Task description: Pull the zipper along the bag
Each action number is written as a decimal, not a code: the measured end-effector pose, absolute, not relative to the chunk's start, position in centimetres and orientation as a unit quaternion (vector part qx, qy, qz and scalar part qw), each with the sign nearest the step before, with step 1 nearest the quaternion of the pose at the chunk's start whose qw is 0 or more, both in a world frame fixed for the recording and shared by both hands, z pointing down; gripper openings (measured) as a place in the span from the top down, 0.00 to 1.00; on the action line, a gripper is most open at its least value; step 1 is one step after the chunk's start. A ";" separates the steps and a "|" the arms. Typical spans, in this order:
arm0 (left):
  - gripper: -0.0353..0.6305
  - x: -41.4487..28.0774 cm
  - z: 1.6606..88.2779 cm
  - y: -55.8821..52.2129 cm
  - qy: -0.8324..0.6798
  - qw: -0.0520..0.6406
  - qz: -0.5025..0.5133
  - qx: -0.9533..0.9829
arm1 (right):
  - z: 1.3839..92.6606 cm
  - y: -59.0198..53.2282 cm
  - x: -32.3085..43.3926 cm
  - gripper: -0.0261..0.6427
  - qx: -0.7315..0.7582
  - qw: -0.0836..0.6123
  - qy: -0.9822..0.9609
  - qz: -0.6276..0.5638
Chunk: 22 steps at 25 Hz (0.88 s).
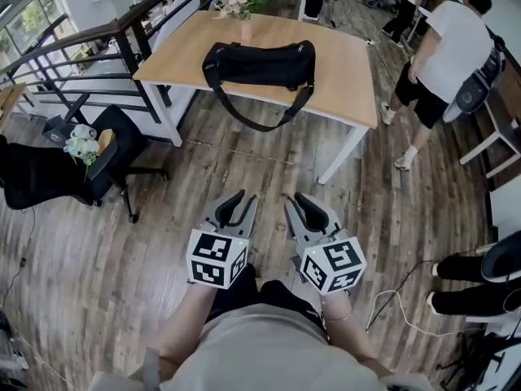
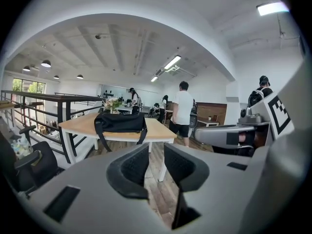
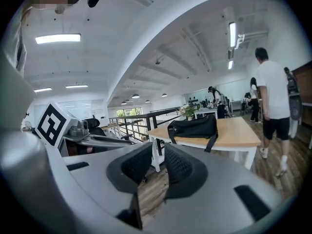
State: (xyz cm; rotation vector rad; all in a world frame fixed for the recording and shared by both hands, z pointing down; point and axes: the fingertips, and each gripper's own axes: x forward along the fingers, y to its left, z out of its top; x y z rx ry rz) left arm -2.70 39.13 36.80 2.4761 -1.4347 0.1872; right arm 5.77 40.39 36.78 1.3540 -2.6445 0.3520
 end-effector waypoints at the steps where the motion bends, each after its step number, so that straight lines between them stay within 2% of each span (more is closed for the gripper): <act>1: 0.81 -2.7 36.9 39.0 -0.497 0.138 0.066 0.854 | 36.9 40.2 5.9 0.86 0.452 0.076 -0.881 0.120; 10: 0.81 -2.2 39.3 34.6 -0.484 0.159 0.073 0.858 | 39.0 35.8 6.9 0.83 0.471 0.087 -0.867 0.137; 22: 0.81 -5.4 38.2 18.6 -0.464 0.142 0.078 0.871 | 38.5 19.6 3.9 0.82 0.491 0.064 -0.856 0.150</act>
